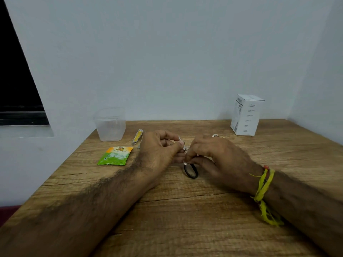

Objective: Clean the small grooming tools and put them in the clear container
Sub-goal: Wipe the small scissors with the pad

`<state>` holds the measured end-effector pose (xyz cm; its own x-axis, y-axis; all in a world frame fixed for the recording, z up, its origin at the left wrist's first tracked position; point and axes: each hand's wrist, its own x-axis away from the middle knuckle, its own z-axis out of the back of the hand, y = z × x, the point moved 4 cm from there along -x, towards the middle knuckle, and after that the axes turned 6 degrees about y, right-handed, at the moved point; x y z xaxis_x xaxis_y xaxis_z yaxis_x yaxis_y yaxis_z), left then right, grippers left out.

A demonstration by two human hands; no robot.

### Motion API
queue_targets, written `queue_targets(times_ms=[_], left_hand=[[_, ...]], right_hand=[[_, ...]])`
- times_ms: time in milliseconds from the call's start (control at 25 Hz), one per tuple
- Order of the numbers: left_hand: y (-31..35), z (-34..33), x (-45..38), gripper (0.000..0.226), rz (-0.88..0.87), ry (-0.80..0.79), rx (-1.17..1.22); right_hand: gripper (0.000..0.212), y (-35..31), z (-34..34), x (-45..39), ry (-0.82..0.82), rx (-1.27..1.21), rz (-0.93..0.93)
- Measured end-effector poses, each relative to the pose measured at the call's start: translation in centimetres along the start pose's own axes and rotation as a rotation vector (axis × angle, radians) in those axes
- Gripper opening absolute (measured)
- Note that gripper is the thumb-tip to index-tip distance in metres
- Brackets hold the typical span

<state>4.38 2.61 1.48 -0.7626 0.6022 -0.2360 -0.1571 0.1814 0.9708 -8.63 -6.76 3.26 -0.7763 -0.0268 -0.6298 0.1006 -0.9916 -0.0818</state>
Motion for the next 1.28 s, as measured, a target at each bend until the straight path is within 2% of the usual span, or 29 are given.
queue_targets(times_ms=[800, 960, 1280], left_hand=[[0.0, 0.1, 0.1, 0.01, 0.013, 0.019, -0.013], [0.1, 0.1, 0.0, 0.011, 0.006, 0.01, -0.014], [0.1, 0.2, 0.0, 0.01, -0.003, 0.043, -0.023]], right_hand=[[0.007, -0.1, 1.0, 0.4, -0.085, -0.027, -0.107], [0.007, -0.7, 0.7, 0.2, -0.032, -0.009, -0.071], [0.006, -1.4, 1.3, 0.1, -0.119, 0.001, -0.097]])
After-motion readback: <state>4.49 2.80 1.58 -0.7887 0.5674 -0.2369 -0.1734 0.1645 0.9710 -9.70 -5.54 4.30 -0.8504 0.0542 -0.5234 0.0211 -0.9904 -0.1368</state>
